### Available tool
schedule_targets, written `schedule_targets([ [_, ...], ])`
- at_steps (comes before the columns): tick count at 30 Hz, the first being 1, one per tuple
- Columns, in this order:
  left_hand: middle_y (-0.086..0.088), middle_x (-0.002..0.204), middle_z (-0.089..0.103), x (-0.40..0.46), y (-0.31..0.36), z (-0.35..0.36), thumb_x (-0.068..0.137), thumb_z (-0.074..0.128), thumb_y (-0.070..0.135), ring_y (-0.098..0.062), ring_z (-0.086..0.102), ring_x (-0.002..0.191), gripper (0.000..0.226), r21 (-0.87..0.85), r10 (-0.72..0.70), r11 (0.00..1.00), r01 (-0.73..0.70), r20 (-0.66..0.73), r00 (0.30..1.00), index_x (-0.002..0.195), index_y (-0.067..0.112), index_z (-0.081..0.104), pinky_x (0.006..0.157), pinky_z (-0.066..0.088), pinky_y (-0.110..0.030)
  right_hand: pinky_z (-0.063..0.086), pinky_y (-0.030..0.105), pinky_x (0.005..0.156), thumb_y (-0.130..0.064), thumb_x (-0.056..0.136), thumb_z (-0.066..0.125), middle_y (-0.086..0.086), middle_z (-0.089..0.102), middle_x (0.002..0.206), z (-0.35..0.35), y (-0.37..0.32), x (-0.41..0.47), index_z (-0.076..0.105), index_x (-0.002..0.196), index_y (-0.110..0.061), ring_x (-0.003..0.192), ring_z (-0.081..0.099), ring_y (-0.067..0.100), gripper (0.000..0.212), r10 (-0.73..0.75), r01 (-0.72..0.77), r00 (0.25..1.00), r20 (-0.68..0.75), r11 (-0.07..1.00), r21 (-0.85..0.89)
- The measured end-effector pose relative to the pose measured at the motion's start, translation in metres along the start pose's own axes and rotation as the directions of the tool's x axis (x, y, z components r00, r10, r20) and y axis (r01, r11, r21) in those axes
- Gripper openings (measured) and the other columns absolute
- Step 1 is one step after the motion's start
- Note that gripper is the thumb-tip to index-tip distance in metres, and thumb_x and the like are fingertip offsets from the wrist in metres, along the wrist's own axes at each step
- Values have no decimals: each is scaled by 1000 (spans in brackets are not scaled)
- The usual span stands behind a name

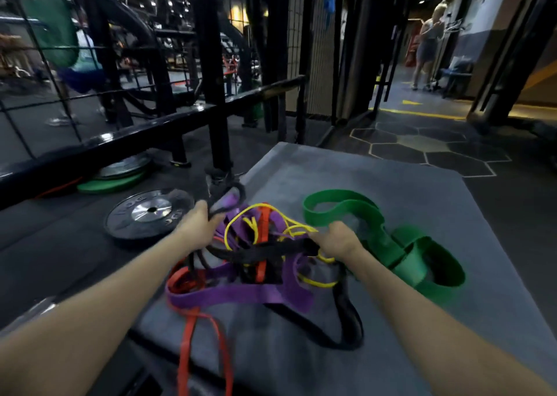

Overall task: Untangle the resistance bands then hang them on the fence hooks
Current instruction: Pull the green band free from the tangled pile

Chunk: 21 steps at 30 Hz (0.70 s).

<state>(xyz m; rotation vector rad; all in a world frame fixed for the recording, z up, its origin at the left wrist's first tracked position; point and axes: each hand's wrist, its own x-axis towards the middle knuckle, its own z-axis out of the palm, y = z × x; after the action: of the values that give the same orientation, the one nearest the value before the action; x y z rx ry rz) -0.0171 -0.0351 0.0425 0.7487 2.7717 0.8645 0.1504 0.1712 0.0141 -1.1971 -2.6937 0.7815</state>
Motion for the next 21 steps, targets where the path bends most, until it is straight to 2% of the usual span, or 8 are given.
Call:
schedule_targets([
  [2,-26,131,41,-8,-23,13,91,56,29,-42,41,122,48,155,-79,985,70,51,996,126,2,38,100,36,-42,32,39,101,-53,89,48,23,54,123,10,1,1,55,113,1,123,43,36,59,-23,13,998,-52,984,-176],
  [5,-18,135,26,-18,-42,17,79,68,43,-41,31,126,64,234,-239,946,225,33,970,126,13,37,103,31,-46,23,41,107,-65,83,45,21,49,130,14,9,10,51,118,-3,127,36,35,72,-93,47,989,-116,936,-349],
  [9,-20,116,61,-9,-58,26,48,88,50,-33,61,97,95,-195,-248,936,292,220,943,120,2,50,92,50,-40,23,40,112,-71,79,45,20,39,142,14,16,25,36,135,-2,135,32,31,89,-63,88,995,79,928,-362],
  [11,-11,106,68,3,-69,40,27,86,61,-27,65,95,107,-248,-259,916,314,232,938,115,7,59,91,52,-41,27,39,110,-73,75,49,19,39,143,16,16,27,35,136,-3,134,35,31,94,-50,95,987,152,947,-307],
  [16,-11,94,66,-4,-42,53,60,87,28,-26,64,91,51,-304,-338,862,406,253,906,98,2,64,83,53,-34,37,35,98,-69,76,54,13,62,115,16,1,29,59,112,-12,115,54,29,67,-90,152,966,244,956,-250],
  [18,-12,84,63,-2,-32,59,69,80,16,-25,61,77,36,-394,-331,820,415,266,905,95,-2,62,67,51,-31,45,18,69,-61,75,64,2,64,76,22,-7,30,65,75,-16,79,63,17,45,-132,168,953,273,980,-111],
  [19,-11,80,61,-1,-29,61,76,74,11,-24,58,71,27,-424,-322,806,413,272,907,94,-4,62,59,48,-29,39,11,53,-54,75,68,-4,57,62,28,-12,28,59,62,-17,61,56,9,40,-153,170,946,284,985,-36],
  [21,-14,79,61,3,-27,63,81,67,7,-25,57,68,16,-472,-321,776,417,274,907,89,-5,60,57,48,-29,32,9,42,-41,76,74,-11,46,54,43,-20,23,58,62,-18,49,41,-1,31,-201,183,944,263,979,92],
])
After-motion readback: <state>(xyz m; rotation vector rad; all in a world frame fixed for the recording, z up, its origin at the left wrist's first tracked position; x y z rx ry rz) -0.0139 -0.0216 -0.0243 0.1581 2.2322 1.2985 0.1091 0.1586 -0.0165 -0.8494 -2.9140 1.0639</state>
